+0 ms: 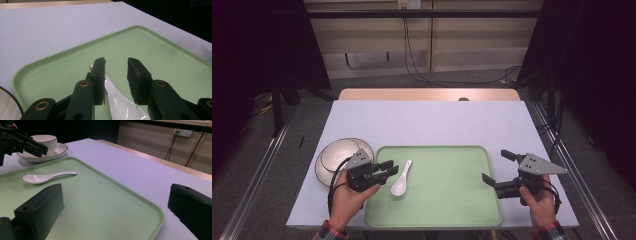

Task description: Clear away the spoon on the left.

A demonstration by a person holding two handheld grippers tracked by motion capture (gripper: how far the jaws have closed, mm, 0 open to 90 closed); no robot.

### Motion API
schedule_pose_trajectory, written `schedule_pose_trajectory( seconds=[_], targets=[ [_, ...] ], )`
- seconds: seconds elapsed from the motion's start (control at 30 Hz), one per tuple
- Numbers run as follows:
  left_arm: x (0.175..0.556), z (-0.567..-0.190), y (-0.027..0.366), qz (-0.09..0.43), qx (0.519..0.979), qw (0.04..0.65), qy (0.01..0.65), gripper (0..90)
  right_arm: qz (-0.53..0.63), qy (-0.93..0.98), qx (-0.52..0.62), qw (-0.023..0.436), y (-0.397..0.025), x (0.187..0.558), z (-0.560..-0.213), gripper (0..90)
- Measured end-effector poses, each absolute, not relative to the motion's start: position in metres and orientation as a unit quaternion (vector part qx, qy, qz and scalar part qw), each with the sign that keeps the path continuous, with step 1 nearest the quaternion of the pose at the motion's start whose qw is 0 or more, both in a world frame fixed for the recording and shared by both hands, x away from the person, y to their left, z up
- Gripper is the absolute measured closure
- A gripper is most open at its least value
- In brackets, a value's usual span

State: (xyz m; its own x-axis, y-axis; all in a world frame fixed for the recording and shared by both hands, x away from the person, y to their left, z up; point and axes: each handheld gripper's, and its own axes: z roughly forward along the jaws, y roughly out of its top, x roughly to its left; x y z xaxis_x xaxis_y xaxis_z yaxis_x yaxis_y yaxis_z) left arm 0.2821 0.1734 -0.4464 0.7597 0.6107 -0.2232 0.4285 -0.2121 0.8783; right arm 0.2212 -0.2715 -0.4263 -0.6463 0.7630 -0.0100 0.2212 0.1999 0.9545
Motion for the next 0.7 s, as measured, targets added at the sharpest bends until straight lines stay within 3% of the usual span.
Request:
schedule_pose_trajectory(
  seconds=[0.33, 0.7],
  targets=[
    [0.2825, -0.4436, 0.1744, 0.086, 0.769, 0.534, 0.341, 61.3, 0.535, 0.732, 0.337, 0.253, -0.2718, 0.2209, -0.4266, 0.1],
    [0.2833, -0.4403, 0.1749, 0.087, 0.765, 0.54, 0.341, 45.7, 0.535, 0.732, 0.338, 0.252, -0.2716, 0.2211, -0.4272, 0.1]
  ],
)
